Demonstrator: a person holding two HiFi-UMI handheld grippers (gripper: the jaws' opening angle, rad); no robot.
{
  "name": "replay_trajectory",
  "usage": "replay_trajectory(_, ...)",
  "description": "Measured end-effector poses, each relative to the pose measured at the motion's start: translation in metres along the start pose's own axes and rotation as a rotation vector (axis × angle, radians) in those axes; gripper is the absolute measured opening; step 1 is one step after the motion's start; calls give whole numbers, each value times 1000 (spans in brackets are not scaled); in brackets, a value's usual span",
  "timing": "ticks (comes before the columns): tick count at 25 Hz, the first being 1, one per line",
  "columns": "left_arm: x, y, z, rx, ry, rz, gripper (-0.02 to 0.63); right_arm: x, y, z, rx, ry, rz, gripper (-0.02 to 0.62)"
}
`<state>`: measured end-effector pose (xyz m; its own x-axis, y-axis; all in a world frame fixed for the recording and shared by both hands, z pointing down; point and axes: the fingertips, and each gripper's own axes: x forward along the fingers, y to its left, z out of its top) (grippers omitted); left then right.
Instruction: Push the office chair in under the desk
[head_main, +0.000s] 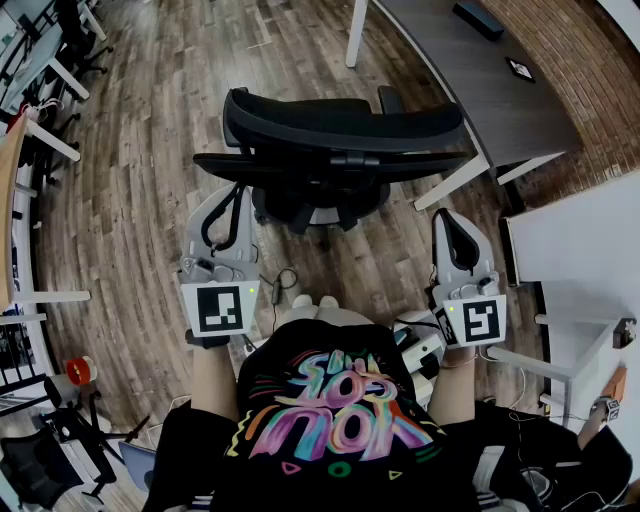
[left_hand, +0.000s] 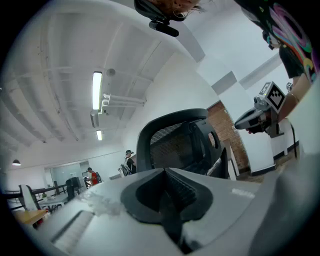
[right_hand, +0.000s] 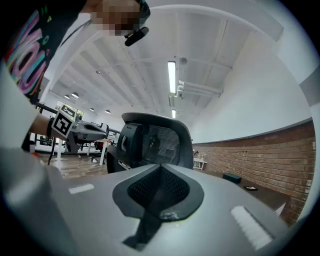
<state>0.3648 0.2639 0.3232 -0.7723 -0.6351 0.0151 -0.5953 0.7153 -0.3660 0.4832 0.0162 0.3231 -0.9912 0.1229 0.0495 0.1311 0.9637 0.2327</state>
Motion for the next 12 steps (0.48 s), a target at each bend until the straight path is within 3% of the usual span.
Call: replay_trajectory(12, 2, -2, -17, 17, 47, -6, 2, -3, -14, -11, 2, 17, -11, 2)
